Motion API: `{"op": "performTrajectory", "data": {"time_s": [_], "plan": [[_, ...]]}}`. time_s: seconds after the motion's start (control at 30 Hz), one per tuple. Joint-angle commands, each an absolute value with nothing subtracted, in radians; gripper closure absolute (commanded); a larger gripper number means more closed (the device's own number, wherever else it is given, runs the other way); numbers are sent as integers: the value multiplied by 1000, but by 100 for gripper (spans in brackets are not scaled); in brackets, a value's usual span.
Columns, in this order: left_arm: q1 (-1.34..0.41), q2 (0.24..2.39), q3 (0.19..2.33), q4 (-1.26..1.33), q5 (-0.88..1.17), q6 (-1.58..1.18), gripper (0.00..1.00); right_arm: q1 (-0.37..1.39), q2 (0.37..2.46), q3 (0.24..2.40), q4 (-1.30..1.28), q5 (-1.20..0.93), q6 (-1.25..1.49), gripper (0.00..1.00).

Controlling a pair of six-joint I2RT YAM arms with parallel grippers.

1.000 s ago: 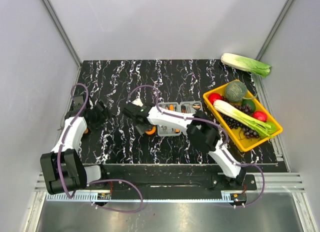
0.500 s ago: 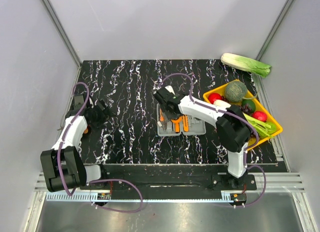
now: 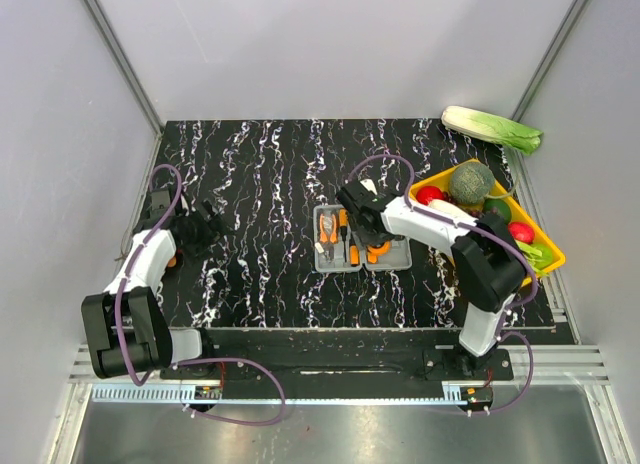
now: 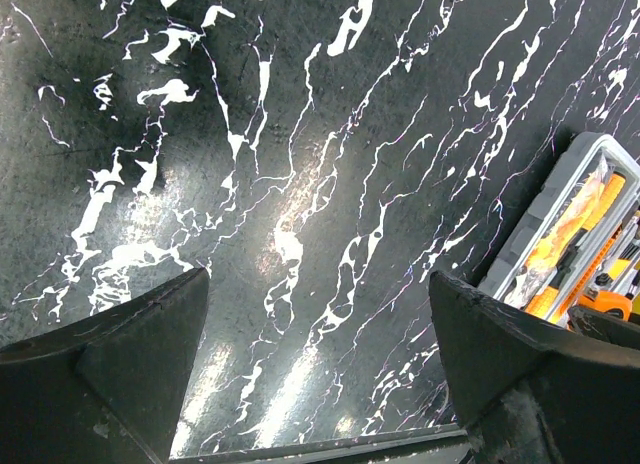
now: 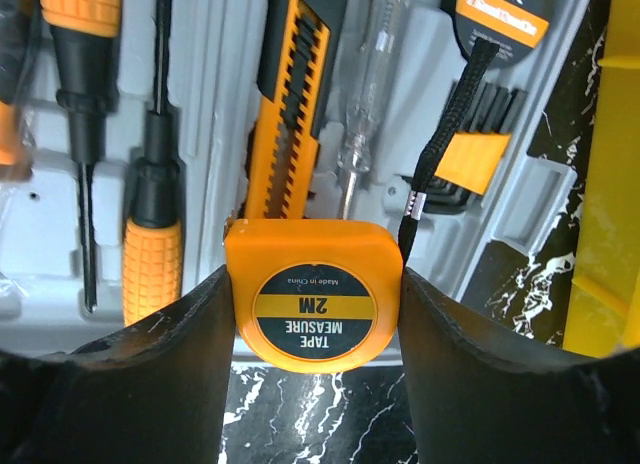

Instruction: Pack the tool kit

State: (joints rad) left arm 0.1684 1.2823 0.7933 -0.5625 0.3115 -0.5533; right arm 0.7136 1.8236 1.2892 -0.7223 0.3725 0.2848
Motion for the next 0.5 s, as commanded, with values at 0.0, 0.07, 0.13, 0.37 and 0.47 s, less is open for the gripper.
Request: {"op": "performTrajectory", "data": {"time_s": [0.0,0.07,0.13,0.37,0.47], "plan": [[161,1292,799,-520,337,-540,6,706,1730,1252,-695,365,311,62],[161,1293,796,-520,336,-540,6,701,1715,1230,-695,359,319,62],[158,1292,796,-520,336,-538,6,692,1707,1207,-693,359,327,62],[153,1295,796,-520,337,-538,6,672,1690,1140,-673,367,345,62],[153,1293,795,-520,337,-537,6,660,1690,1123,-664,368,347,63]]}}
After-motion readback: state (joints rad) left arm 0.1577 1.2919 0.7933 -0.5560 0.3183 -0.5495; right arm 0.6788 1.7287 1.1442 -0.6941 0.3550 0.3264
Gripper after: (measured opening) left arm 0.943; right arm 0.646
